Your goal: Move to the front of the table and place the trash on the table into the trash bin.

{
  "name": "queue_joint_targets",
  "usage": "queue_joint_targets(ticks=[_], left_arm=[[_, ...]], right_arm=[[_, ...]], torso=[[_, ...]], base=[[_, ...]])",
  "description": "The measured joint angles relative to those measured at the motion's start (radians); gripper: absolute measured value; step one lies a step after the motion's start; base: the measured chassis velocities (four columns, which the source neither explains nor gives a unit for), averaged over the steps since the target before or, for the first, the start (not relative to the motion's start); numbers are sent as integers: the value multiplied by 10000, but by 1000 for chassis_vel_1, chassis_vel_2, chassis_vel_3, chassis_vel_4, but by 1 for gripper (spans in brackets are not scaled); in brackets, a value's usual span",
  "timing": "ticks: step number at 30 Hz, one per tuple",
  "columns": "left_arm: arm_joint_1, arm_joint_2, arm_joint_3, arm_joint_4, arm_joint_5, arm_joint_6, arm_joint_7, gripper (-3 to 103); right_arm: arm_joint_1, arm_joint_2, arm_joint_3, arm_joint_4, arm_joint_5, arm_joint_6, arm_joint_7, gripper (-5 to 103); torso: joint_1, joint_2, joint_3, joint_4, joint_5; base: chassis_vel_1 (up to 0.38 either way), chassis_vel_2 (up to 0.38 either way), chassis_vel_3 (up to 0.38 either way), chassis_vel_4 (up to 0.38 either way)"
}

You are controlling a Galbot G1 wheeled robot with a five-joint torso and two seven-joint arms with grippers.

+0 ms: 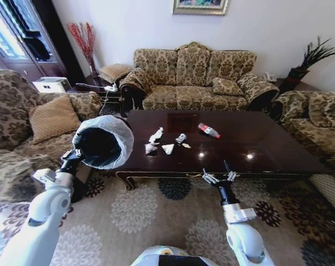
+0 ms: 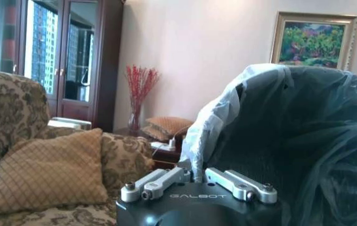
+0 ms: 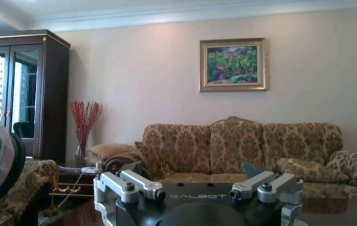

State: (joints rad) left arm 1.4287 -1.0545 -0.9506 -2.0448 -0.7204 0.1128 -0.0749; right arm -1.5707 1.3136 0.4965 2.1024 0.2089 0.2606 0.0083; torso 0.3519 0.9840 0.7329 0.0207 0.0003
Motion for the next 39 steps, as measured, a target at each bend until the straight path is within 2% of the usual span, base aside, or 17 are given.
queue_joint_targets(ticks=[4, 9, 12, 16, 18, 23, 31, 34, 35, 36, 38, 39], left_arm=[[101, -43, -1, -16, 4, 5, 7, 0], [148, -101, 43, -74, 17, 39, 12, 0], [148, -111, 75, -86, 24, 47, 20, 0], [170, -127, 105, -111, 30, 51, 51, 0], [195, -150, 119, -118, 37, 51, 47, 0], [195, -165, 198, -118, 61, 53, 41, 0], [170, -183, 302, -89, 92, 77, 55, 0], [205, 141, 289, -128, 87, 380, -32, 0], [273, 387, 218, -196, 20, 644, -83, 0], [451, 937, 28, -317, -288, 1127, -162, 0], [586, 1511, -154, -355, -604, 1546, -243, 0], [586, 1511, -154, -355, -604, 1546, -243, 0]], right_arm=[[103, -97, -29, 2, 168, -47, 53, 100], [126, -75, -37, 75, 171, -378, 36, 100], [136, -53, -65, 75, 159, -392, 5, 100], [146, -29, -104, 65, 150, -391, -72, 100], [136, -18, -129, 39, 150, -376, -128, 100], [112, -6, -152, 22, 151, -333, -177, 100], [352, -96, -348, -230, 343, -329, -224, 100], [841, -317, -748, -739, 735, -284, -218, 100], [1130, -389, -916, -1033, 804, -270, -225, 100], [1672, -427, -1195, -1472, 799, -290, -272, 100], [2172, -398, -1499, -1859, 777, -432, -302, 100], [2172, -398, -1499, -1859, 777, -432, -302, 100]], torso=[[1, 0, 0, 5, -16], [0, 0, 0, 0, 3], [1, 0, 1, -2, 12], [1, 0, 1, -8, 0], [1, 0, 1, -3, -4], [-2, 1, -1, 5, -7], [0, 0, 0, -3, -4], [6, 0, 2, -5, -7], [8, -2, 3, -5, 0], [16, -4, 6, -3, -3], [20, -6, 8, 3, 1], [20, -6, 8, 3, 1]], base=[[232, 164, -190, -175], [57, 30, -21, -33], [-57, -57, 20, 34], [-74, -35, 33, 7], [-34, 21, 13, -15], [-27, 124, 75, -53], [-181, 176, 179, -198], [-271, 223, 248, -253], [-267, 226, 245, -198], [-173, 188, 204, -124], [-128, 146, 134, -124], [-82, 104, 134, -124]])
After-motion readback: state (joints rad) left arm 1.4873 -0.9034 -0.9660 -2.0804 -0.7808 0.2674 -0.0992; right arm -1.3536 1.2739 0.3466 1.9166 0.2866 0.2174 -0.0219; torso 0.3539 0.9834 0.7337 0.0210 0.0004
